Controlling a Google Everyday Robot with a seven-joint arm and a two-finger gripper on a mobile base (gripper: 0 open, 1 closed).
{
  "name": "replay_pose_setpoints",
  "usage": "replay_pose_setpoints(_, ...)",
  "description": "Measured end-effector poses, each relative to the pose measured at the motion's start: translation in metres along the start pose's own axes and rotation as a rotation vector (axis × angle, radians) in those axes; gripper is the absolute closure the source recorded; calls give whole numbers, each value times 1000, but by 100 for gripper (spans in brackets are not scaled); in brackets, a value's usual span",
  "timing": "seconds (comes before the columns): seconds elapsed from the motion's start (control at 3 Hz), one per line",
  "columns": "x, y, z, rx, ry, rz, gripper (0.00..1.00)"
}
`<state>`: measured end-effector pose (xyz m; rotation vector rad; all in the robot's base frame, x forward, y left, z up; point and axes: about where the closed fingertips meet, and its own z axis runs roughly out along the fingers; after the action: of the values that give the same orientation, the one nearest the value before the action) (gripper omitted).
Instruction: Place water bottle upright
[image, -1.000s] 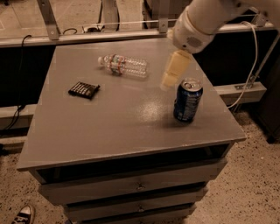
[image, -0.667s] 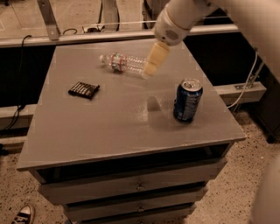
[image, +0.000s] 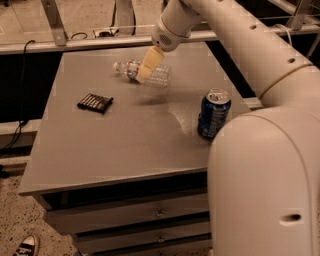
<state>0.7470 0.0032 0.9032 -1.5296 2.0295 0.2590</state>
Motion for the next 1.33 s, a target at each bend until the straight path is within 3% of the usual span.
replay_pose_setpoints(0.67,-22,-6,65,-32,89,56,0)
replay_pose_setpoints(1.0,-27,-1,89,-51,154,47,17)
replay_pose_setpoints(1.33,-26,1,102,-62,195,41,41)
